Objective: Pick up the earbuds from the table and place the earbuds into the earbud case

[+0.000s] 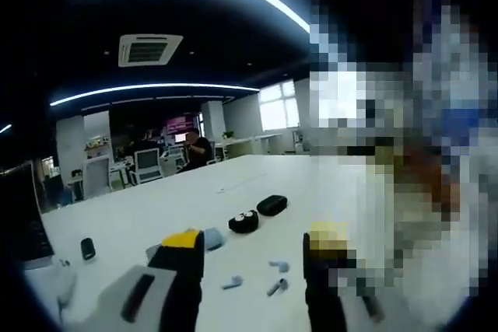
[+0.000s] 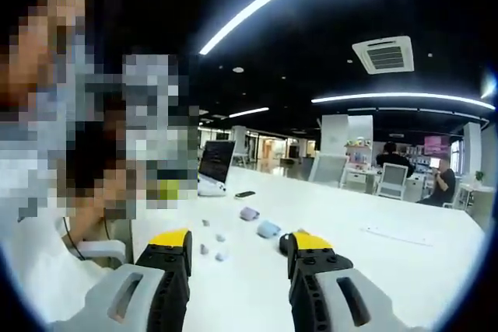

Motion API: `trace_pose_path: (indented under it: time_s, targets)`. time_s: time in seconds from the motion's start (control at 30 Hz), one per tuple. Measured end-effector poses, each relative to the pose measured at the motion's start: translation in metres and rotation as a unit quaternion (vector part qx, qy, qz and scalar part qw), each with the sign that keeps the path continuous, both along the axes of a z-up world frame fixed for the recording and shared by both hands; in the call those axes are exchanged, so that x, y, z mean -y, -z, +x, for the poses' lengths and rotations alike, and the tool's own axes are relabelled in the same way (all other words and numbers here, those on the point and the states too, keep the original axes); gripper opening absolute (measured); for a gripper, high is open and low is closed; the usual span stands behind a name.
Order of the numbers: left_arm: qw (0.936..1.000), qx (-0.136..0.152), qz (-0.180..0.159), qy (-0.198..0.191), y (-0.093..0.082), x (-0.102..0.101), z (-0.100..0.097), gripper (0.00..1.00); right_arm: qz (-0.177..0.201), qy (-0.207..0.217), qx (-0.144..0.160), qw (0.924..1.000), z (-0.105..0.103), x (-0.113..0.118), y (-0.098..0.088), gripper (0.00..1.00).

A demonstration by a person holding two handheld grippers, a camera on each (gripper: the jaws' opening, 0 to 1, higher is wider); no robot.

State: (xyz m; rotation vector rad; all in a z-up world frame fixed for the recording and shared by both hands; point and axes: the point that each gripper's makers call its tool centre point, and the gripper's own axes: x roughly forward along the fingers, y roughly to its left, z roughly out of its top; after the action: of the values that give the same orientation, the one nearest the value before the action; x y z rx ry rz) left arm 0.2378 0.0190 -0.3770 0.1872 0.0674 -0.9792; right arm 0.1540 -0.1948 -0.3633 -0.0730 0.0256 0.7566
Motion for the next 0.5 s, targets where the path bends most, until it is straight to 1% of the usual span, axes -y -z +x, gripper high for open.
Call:
trace_pose_path:
  time_s: [0.1, 0.17, 0.23, 0.37, 0.4, 0.43, 0.47, 0.5]
  targets:
    - [1.0000, -0.002, 0.009, -0.001, 0.002, -0.004, 0.003, 0.49, 0.001, 0.000, -0.006, 1.0000, 0.002, 0.000, 0.003, 0.47]
    - [0.9996, 0.006, 0.028, -0.010, 0.004, -0.010, 0.011, 0.47, 0.000, 0.000, -0.008, 1.0000, 0.003, 0.000, 0.005, 0.47]
    - [0.9994, 0.003, 0.028, -0.018, 0.003, -0.014, 0.019, 0.47, 0.000, -0.001, -0.010, 0.9999, 0.003, 0.000, 0.006, 0.47]
    - [0.9986, -0.014, 0.042, -0.028, 0.007, -0.020, 0.041, 0.53, -0.004, -0.001, -0.009, 0.9999, 0.003, -0.001, 0.006, 0.47]
    - [0.9982, -0.015, 0.052, -0.026, 0.009, -0.021, 0.050, 0.53, -0.003, 0.000, -0.008, 1.0000, 0.003, 0.000, 0.004, 0.47]
    - [0.9981, -0.016, 0.054, -0.022, 0.009, -0.019, 0.057, 0.52, -0.003, 0.001, -0.008, 1.0000, 0.003, 0.001, 0.004, 0.47]
    - [0.9982, -0.018, 0.056, -0.013, 0.009, -0.016, 0.062, 0.52, -0.003, 0.002, -0.007, 1.0000, 0.003, 0.001, 0.003, 0.47]
    - [0.9979, -0.029, 0.058, 0.009, 0.012, -0.008, 0.065, 0.52, -0.003, 0.003, -0.006, 1.0000, 0.003, 0.002, 0.003, 0.47]
